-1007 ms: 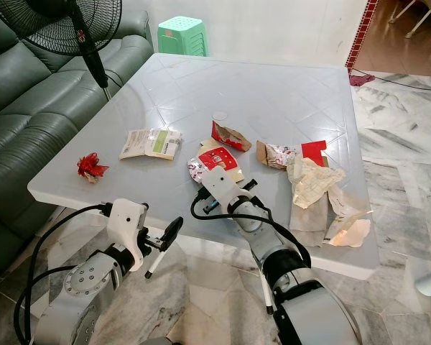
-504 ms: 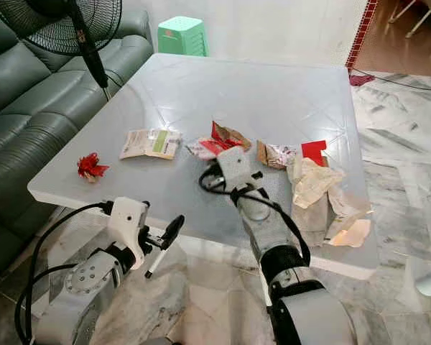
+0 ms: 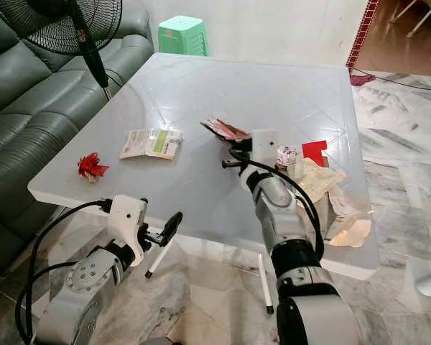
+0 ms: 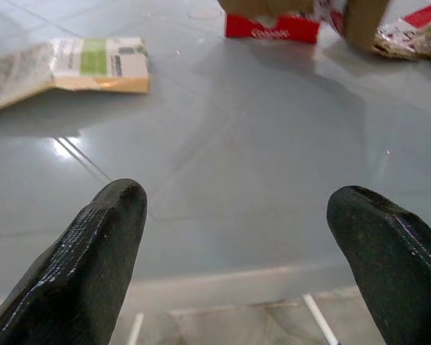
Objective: Picking trash to rubbish bin
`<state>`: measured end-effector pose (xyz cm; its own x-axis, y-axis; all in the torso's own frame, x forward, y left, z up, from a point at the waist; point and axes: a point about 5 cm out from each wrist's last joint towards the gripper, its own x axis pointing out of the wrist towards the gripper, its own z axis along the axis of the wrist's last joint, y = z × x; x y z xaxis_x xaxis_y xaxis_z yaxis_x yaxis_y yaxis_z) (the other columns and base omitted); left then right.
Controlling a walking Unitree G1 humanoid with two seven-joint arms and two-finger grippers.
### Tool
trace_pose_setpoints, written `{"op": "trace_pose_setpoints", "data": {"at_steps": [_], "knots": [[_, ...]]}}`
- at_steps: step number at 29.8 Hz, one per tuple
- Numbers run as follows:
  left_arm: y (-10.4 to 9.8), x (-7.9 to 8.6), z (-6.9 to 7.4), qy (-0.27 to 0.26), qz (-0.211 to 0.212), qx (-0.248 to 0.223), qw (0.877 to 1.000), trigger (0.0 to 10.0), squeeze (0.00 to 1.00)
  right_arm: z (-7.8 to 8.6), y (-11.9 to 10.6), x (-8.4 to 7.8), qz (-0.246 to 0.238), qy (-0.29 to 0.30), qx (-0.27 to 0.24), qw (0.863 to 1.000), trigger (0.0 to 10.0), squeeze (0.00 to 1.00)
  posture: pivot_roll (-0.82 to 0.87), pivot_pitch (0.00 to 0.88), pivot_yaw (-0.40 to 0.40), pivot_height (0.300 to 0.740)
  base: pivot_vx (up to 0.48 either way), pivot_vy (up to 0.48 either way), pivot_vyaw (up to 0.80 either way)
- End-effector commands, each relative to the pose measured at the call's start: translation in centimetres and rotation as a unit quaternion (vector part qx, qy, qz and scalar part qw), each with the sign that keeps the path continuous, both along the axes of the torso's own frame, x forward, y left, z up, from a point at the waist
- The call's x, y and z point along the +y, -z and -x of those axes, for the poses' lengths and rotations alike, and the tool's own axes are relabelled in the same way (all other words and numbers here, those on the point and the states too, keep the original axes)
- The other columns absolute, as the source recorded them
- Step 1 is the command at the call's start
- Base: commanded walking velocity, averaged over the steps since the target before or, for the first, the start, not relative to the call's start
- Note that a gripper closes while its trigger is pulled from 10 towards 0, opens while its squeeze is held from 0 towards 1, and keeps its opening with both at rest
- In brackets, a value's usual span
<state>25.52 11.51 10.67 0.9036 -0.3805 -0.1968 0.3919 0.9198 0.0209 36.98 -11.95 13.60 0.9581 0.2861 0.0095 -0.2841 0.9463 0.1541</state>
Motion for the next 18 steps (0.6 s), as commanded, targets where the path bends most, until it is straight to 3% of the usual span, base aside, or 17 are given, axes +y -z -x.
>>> {"op": "trace_pose_setpoints", "data": {"at_steps": [1,6,10,11,12,18], "knots": [[-0.1,0.5,-0.4,-0.02,-0.008,-0.011,1.0,10.0,0.0,0.1,-0.5,-0.3,-0.015,0.001,-0.004,1.0,0.0,0.0,0.1,0.028,0.012,0.74,0.0,0.0,0.0],[-0.9,2.1,-1.5,-0.114,-0.028,-0.055,0.992,10.0,0.0,1.1,-0.8,-0.8,-0.029,-0.002,-0.016,0.999,0.0,0.0,0.09,0.028,0.012,0.74,0.0,0.0,0.0],[-1.3,2.6,-1.8,-0.133,-0.022,-0.068,0.989,10.0,0.0,1.9,-0.8,-0.8,-0.03,-0.011,-0.018,0.999,0.0,0.0,0.08,0.027,0.01,0.74,0.0,0.0,0.0],[-1.5,2.8,-1.9,-0.14,-0.024,-0.074,0.987,10.0,0.0,2.2,-0.8,-0.7,-0.029,-0.015,-0.017,0.999,0.8,0.0,0.08,0.027,0.009,0.74,0.0,0.0,0.0],[-1.7,3.0,-2.0,-0.152,-0.026,-0.082,0.985,10.0,0.0,2.6,-0.7,-0.6,-0.029,-0.02,-0.016,0.999,0.8,0.0,0.08,0.027,0.01,0.74,0.0,0.0,0.0],[-2.2,4.9,-2.7,-0.211,-0.046,-0.107,0.97,10.0,0.0,3.9,0.0,0.0,-0.024,-0.033,-0.003,0.999,0.4,0.0,0.07,0.028,0.01,0.74,0.0,0.0,0.0]]}}
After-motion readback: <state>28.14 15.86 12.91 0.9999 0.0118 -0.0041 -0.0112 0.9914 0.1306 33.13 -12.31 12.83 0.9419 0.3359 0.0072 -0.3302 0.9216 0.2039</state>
